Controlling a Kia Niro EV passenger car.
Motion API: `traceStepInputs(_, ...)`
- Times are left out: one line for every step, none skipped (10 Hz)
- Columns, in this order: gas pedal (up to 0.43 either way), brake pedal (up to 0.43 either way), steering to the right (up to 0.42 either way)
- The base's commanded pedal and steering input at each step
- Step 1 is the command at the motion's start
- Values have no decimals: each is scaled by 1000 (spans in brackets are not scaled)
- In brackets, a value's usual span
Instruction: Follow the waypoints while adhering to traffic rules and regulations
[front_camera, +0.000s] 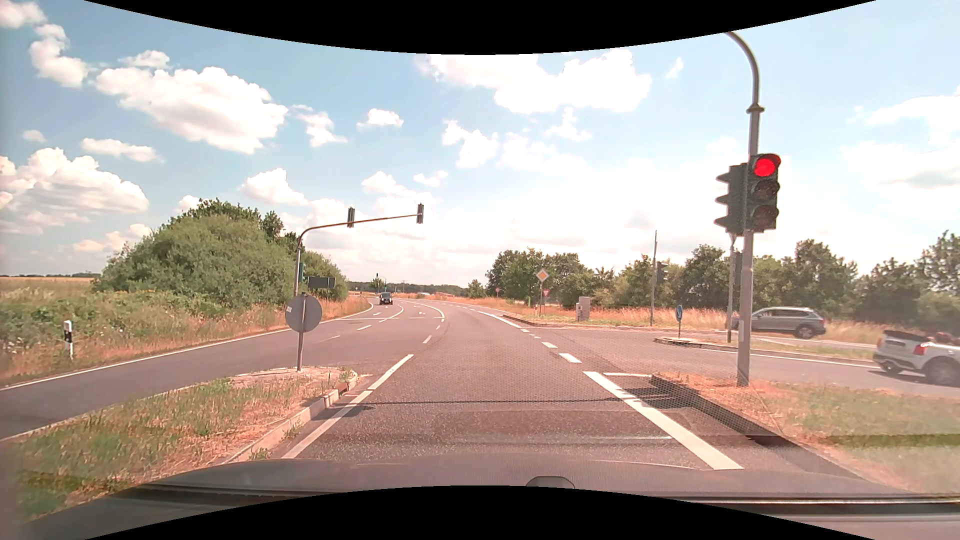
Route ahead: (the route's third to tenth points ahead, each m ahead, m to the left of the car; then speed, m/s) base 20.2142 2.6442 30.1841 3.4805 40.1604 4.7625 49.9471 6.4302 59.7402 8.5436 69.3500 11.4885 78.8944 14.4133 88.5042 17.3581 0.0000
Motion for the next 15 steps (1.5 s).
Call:
traceStepInputs(0, 323, -42)
traceStepInputs(0, 323, -42)
traceStepInputs(0, 323, -42)
traceStepInputs(0, 323, -42)
traceStepInputs(0, 323, -42)
traceStepInputs(0, 329, -42)
traceStepInputs(0, 323, -42)
traceStepInputs(0, 323, -42)
traceStepInputs(0, 329, -42)
traceStepInputs(0, 329, -42)
traceStepInputs(0, 323, -42)
traceStepInputs(0, 323, -42)
traceStepInputs(0, 329, -42)
traceStepInputs(0, 323, -42)
traceStepInputs(0, 323, -42)
